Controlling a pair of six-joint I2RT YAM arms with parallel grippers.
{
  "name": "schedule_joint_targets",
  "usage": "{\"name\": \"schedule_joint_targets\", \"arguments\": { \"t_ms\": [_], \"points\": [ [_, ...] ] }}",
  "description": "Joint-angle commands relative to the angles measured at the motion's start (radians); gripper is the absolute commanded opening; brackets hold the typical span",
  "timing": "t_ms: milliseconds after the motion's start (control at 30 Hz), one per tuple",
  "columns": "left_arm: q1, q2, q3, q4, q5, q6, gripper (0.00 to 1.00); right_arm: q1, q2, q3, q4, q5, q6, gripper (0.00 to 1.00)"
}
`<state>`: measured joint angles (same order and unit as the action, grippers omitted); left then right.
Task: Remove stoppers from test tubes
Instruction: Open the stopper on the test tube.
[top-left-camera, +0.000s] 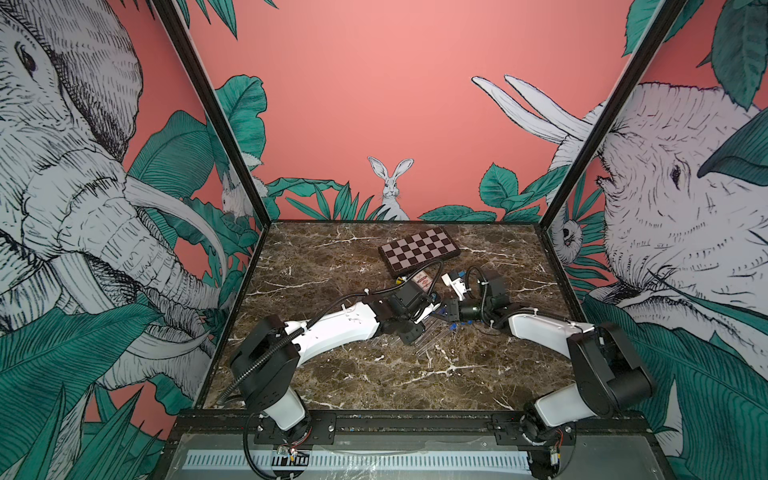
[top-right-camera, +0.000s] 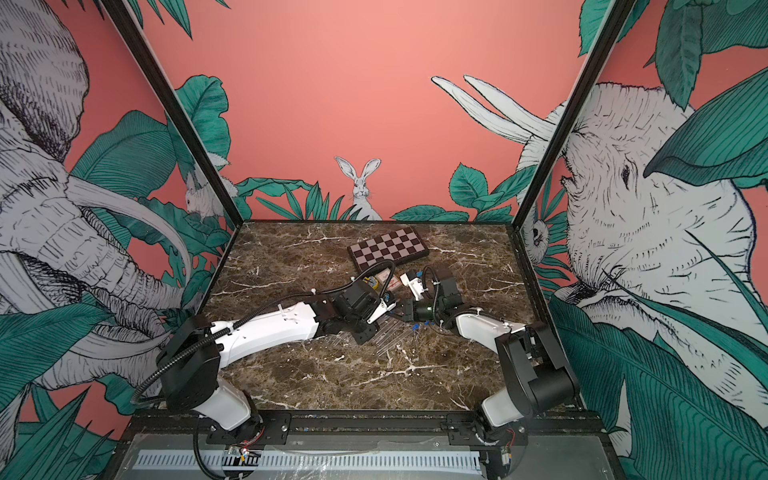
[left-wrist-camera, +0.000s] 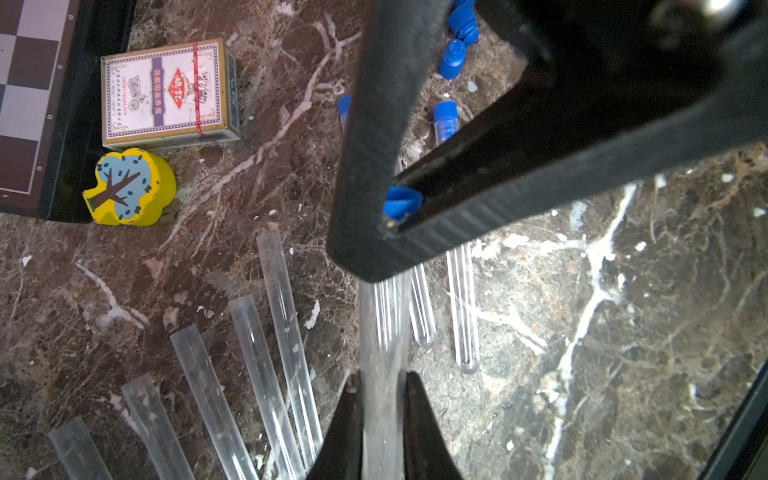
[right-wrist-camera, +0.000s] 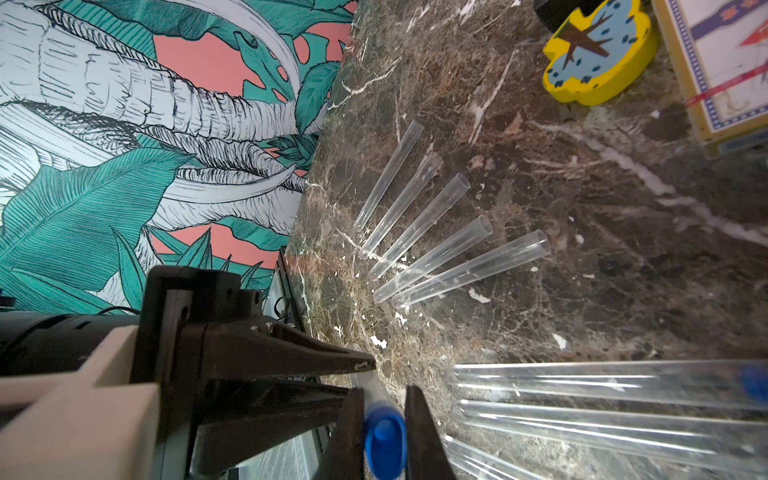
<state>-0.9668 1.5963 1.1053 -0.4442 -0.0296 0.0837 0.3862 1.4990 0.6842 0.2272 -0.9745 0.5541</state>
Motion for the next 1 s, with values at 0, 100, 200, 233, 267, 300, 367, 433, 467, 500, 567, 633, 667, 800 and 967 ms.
{"name": "schedule_joint_targets", "arguments": {
  "t_ms": [0, 100, 200, 233, 267, 300, 367, 433, 467, 500, 567, 633, 667, 800, 967],
  "points": [
    [0.0, -0.039, -0.018, -0.03, -0.04, 0.02, 0.07, 0.008, -0.009, 0.026, 0.038, -0.041, 0.007, 0.07],
    [0.001, -0.038, -0.022, -0.03, -0.047, 0.021, 0.07, 0.008, -0.021, 0.029, 0.037, -0.044, 0.008, 0.07],
    [0.001, -0.039, -0.027, -0.034, -0.058, 0.022, 0.07, 0.006, -0.028, 0.045, -0.025, -0.026, -0.029, 0.06],
    [0.001, -0.039, -0.026, -0.037, -0.061, 0.023, 0.07, 0.007, -0.029, 0.049, -0.043, -0.017, -0.041, 0.06],
    [0.002, -0.039, -0.029, -0.039, -0.066, 0.024, 0.07, 0.006, -0.03, 0.053, -0.061, -0.008, -0.052, 0.05],
    [0.002, -0.04, -0.028, -0.041, -0.069, 0.026, 0.06, 0.004, -0.031, 0.053, -0.067, -0.004, -0.055, 0.05],
    [0.002, -0.041, -0.032, -0.045, -0.076, 0.027, 0.07, 0.002, -0.033, 0.05, -0.045, -0.013, -0.042, 0.04],
    [0.004, -0.041, -0.038, -0.048, -0.08, 0.029, 0.07, -0.002, -0.036, 0.038, 0.007, -0.032, -0.009, 0.04],
    [0.005, -0.041, -0.042, -0.05, -0.082, 0.03, 0.06, -0.005, -0.039, 0.036, 0.023, -0.038, 0.003, 0.04],
    [0.005, -0.041, -0.045, -0.053, -0.082, 0.031, 0.06, -0.006, -0.041, 0.037, 0.023, -0.041, 0.005, 0.04],
    [0.007, -0.043, -0.051, -0.053, -0.084, 0.028, 0.06, -0.01, -0.045, 0.039, 0.015, -0.038, 0.0, 0.04],
    [0.01, -0.045, -0.056, -0.053, -0.086, 0.027, 0.06, -0.013, -0.046, 0.046, -0.01, -0.033, -0.014, 0.04],
    [0.01, -0.045, -0.057, -0.053, -0.088, 0.026, 0.06, -0.016, -0.047, 0.049, -0.025, -0.028, -0.023, 0.04],
    [0.014, -0.048, -0.063, -0.054, -0.089, 0.024, 0.06, -0.022, -0.055, 0.055, -0.059, -0.019, -0.046, 0.03],
    [0.02, -0.05, -0.064, -0.059, -0.091, 0.025, 0.06, -0.031, -0.056, 0.056, -0.058, -0.027, -0.047, 0.03]
  ]
}}
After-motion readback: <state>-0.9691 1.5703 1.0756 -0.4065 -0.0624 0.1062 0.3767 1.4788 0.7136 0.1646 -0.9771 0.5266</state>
